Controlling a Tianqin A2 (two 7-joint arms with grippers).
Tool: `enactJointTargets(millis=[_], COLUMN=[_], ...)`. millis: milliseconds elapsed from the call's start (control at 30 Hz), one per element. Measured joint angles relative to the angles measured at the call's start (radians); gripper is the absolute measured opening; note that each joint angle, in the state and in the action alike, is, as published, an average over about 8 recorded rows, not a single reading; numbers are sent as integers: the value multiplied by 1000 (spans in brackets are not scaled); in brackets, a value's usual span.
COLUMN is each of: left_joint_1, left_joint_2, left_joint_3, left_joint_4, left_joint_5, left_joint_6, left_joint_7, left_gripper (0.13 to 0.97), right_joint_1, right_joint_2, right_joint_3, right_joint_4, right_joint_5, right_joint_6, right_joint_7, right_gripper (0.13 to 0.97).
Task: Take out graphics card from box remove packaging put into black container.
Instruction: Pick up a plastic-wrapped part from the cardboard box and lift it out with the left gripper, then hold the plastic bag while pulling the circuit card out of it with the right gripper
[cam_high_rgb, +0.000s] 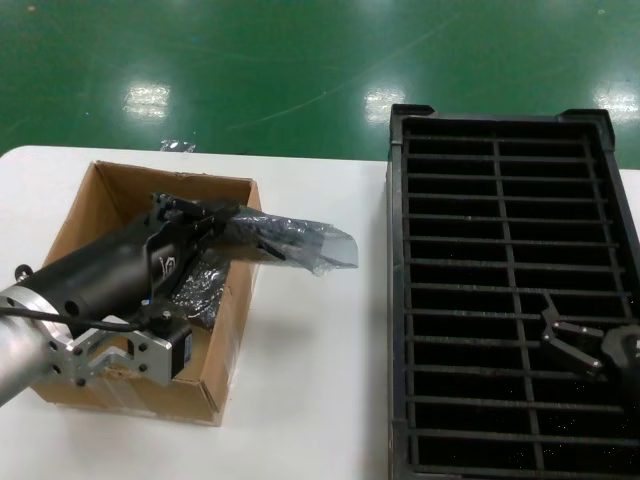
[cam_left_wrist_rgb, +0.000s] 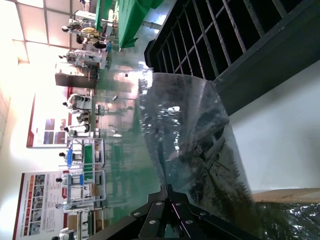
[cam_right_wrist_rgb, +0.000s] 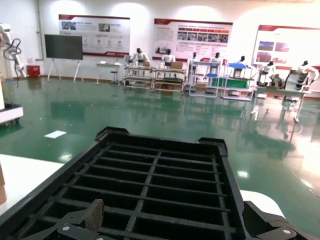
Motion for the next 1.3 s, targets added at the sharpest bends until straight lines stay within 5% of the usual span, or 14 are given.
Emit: enactJointTargets(millis=[467, 1300], left_joint_1=[0, 0], left_joint_2=[0, 0], left_joint_3=[1, 1], left_joint_4=[0, 0], left_joint_5=[0, 0], left_joint_6=[0, 0], left_joint_7=[1, 0], left_gripper=[139, 139], right_joint_1=[14, 119], right_joint_2=[-125, -76], right_joint_3=[103, -178], right_joint_4=[19, 20], right_joint_5=[91, -10], right_joint_6=[-223, -317], right_joint_7=[-189, -178], right_gripper=[951, 669])
